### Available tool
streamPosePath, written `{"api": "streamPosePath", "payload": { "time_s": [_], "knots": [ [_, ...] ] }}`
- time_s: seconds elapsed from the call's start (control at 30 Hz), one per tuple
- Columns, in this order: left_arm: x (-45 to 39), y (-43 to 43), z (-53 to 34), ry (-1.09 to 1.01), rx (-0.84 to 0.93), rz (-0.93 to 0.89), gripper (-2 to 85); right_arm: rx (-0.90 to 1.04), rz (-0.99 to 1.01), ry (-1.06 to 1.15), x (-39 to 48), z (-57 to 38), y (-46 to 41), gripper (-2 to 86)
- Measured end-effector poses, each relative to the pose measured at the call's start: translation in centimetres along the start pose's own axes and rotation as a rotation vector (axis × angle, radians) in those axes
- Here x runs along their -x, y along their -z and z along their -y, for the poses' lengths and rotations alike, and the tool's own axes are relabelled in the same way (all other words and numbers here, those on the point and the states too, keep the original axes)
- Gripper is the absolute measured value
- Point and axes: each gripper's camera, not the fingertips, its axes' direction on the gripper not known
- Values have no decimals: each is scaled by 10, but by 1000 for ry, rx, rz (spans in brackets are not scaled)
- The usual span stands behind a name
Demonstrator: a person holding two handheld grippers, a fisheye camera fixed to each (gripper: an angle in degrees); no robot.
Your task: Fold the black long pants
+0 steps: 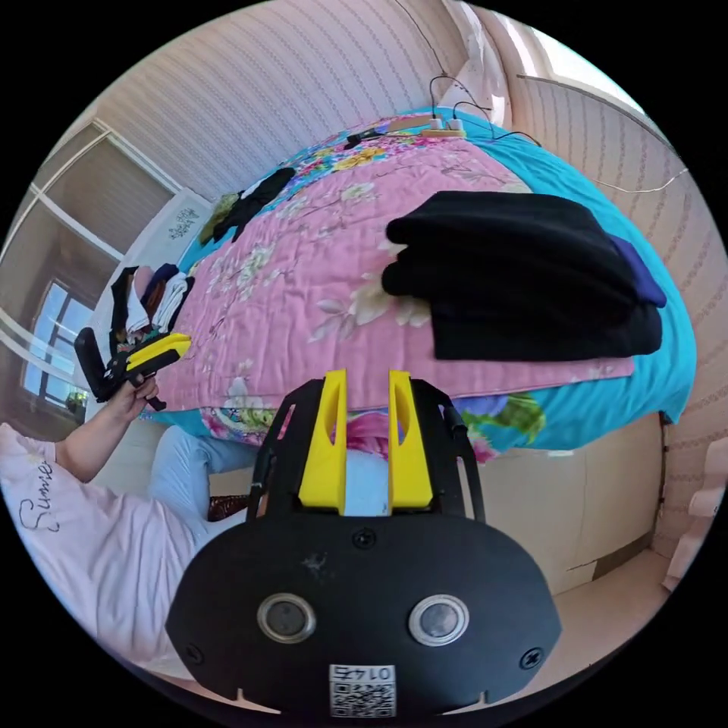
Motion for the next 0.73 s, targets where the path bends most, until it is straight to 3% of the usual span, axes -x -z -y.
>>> {"api": "streamPosePath", "payload": {
  "time_s": [0.2,0.43,0.73],
  "knots": [
    [53,116,-131,274,-65,171,33,183,97,212,138,-10,-43,88],
    [112,218,-270,544,-140,365,68,282,148,556,316,48,-71,90],
    [180,327,-434,797,-192,600,91,535,69,965,578,138,-162,135]
  ]
}}
